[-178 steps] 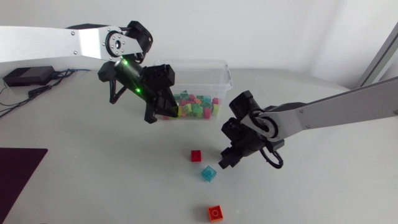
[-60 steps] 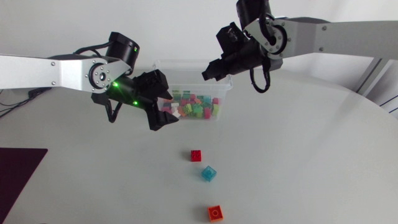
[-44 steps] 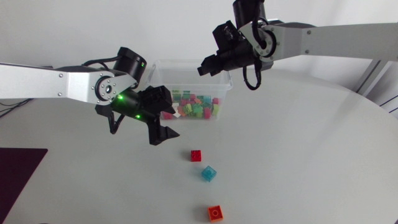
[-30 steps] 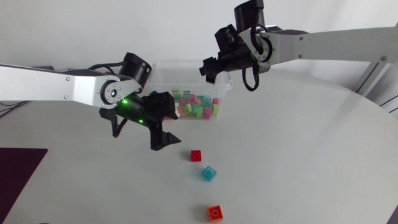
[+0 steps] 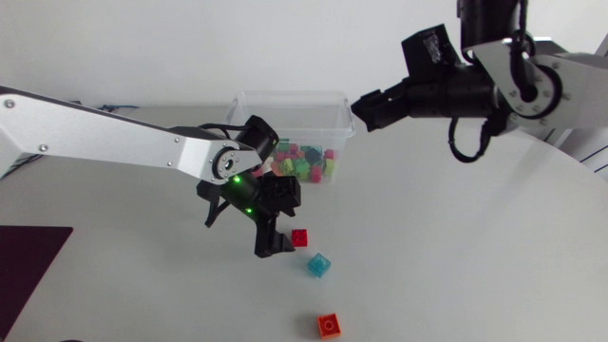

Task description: Place the duplo bricks in the container

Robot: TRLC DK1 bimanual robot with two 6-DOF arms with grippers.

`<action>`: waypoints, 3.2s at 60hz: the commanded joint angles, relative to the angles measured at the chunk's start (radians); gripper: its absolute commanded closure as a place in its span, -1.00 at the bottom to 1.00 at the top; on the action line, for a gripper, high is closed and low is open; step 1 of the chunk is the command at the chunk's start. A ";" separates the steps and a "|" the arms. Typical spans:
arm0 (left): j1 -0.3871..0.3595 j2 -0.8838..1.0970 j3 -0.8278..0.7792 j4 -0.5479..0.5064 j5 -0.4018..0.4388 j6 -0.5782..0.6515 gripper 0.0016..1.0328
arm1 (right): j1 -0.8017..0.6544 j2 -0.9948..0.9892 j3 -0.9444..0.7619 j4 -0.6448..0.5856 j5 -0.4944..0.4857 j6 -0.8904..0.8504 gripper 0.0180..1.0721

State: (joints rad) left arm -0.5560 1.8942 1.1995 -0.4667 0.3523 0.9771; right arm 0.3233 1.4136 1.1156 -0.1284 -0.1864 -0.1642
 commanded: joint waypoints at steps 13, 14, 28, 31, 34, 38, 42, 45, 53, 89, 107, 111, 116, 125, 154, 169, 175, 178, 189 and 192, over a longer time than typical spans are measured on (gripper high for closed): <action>-0.044 0.143 0.172 -0.101 -0.072 -0.008 -0.80 | -0.007 -0.119 -0.234 -0.050 -0.028 -0.037 -0.91; -0.045 0.149 0.178 -0.105 -0.075 -0.011 -0.79 | -0.006 -0.119 -0.238 -0.050 -0.028 -0.037 -0.91; -0.059 0.220 0.258 -0.204 -0.105 -0.025 -0.58 | 0.017 -0.131 -0.290 -0.065 -0.031 -0.038 -0.91; -0.064 0.226 0.258 -0.210 -0.110 -0.026 -0.58 | 0.025 -0.134 -0.295 -0.073 -0.031 -0.040 -0.91; -0.065 0.230 0.259 -0.211 -0.111 -0.029 -0.50 | 0.034 -0.137 -0.300 -0.086 -0.031 -0.040 -0.90; -0.067 0.240 0.270 -0.220 -0.111 -0.040 -0.27 | 0.049 -0.146 -0.315 -0.097 -0.027 -0.038 -0.89; -0.068 0.246 0.272 -0.220 -0.111 -0.046 -0.05 | 0.065 -0.151 -0.333 -0.111 -0.024 -0.038 -0.83; -0.070 0.247 0.272 -0.220 -0.111 -0.049 0.15 | 0.076 -0.156 -0.349 -0.122 -0.019 -0.040 -0.81; -0.065 0.249 0.276 -0.222 -0.111 -0.063 0.68 | 0.123 -0.163 -0.381 -0.165 0.007 -0.052 -0.81; 0.077 -0.014 0.285 -0.346 -0.115 -0.077 0.69 | 0.378 0.116 -0.315 -0.205 0.127 -0.006 -0.78; 0.143 -0.076 0.359 -0.322 -0.052 -0.147 0.68 | 0.407 0.243 -0.223 -0.247 0.128 0.012 -0.72; 0.151 -0.081 0.365 -0.299 -0.044 -0.170 0.68 | 0.411 0.274 -0.206 -0.260 0.128 0.015 -0.72; 0.159 -0.086 0.379 -0.260 -0.041 -0.206 0.68 | 0.411 0.309 -0.188 -0.264 0.128 0.020 -0.70; 0.182 -0.089 0.405 -0.190 -0.033 -0.268 0.68 | 0.415 0.357 -0.152 -0.284 0.130 0.026 -0.64; 0.223 -0.024 0.466 0.042 -0.033 -0.457 0.65 | 0.425 0.444 -0.099 -0.303 0.134 0.023 0.65; 0.240 0.037 0.505 0.122 -0.053 -0.535 0.62 | 0.385 0.364 -0.091 -0.341 0.134 0.011 0.75; 0.249 0.059 0.509 0.171 -0.079 -0.569 0.59 | 0.362 0.324 -0.071 -0.370 0.133 0.008 0.75; 0.254 0.071 0.517 0.178 -0.085 -0.578 0.33 | 0.356 0.308 -0.062 -0.378 0.131 0.002 0.75; 0.260 0.074 0.480 0.278 -0.170 -0.618 -0.92 | 0.321 0.257 -0.003 -0.398 0.128 -0.003 0.75; 0.265 0.068 0.476 0.287 -0.193 -0.630 -0.92 | 0.306 0.239 0.020 -0.401 0.127 -0.005 0.75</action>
State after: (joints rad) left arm -0.3027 1.9533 1.6749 -0.2047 0.1791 0.3874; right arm 0.6506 1.6905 1.0950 -0.5137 -0.0555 -0.1604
